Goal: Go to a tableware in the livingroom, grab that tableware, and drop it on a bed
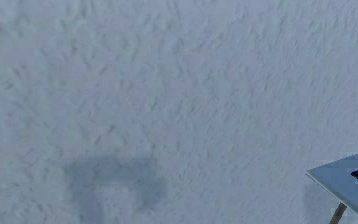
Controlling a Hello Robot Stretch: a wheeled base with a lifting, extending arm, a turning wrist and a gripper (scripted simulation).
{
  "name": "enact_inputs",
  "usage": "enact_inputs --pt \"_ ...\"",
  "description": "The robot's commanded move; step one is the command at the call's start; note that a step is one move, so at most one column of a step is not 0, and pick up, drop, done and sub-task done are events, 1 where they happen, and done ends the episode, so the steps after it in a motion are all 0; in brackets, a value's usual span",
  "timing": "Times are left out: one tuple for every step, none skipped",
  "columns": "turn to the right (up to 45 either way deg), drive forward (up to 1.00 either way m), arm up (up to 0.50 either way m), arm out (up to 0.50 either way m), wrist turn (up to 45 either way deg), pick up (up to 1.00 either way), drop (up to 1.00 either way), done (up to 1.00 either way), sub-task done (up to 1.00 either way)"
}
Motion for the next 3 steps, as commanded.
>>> enact_inputs --pt "0.0 0.00 0.50 0.00 0.0 0.00 0.00 0.00 0.00" --pt "0.0 0.00 0.38 0.00 0.0 0.00 0.00 0.00 0.00" --pt "0.0 0.00 0.00 0.50 0.0 0.00 0.00 0.00 0.00"
